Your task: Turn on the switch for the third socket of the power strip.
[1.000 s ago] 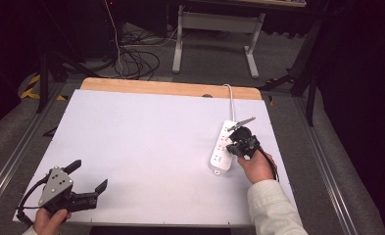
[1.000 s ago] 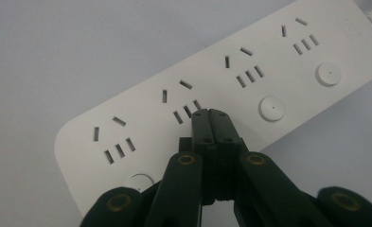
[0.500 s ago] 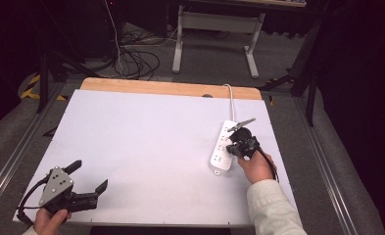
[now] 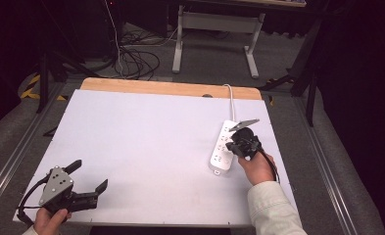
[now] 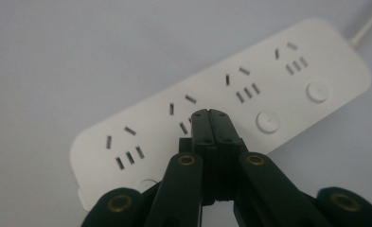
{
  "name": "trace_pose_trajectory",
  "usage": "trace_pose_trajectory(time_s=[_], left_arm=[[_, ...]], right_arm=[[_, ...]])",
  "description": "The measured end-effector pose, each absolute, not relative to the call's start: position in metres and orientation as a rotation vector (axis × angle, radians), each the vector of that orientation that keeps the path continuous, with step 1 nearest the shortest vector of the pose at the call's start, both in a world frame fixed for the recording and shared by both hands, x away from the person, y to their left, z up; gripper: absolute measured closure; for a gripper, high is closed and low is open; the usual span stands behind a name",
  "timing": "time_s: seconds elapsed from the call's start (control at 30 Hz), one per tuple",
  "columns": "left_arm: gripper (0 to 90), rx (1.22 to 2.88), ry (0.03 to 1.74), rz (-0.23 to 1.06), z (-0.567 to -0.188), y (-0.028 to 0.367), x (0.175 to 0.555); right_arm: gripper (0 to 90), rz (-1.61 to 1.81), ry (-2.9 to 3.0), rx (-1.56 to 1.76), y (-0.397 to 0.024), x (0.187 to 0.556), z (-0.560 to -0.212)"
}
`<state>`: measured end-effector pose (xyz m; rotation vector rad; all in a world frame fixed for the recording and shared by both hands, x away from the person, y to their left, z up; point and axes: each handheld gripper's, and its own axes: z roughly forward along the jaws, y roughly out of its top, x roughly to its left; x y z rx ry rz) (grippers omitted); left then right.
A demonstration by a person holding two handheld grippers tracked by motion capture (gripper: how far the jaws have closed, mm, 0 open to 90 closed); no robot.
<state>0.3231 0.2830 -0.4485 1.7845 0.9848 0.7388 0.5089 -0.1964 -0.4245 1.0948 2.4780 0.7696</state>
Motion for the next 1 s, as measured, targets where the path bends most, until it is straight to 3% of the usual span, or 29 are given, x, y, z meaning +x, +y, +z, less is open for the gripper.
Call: trace_pose_trajectory(time_s=[0.13,0.87,0.9,1.0], left_arm=[[1.9,1.780,0.986,0.737,-0.448,0.283,0.322],[1.9,1.777,0.986,0.737,-0.448,0.283,0.322],[1.9,1.778,0.986,0.737,-0.448,0.283,0.322],[1.9,1.778,0.986,0.737,-0.448,0.283,0.322]], right_arm=[[90.0,0.848,2.419,1.084,-0.202,0.502,-0.404],[89.8,0.966,2.338,1.013,-0.206,0.485,-0.378],[77.7,1.024,2.294,0.995,-0.207,0.478,-0.373],[66.0,1.088,2.239,0.972,-0.209,0.470,-0.366]])
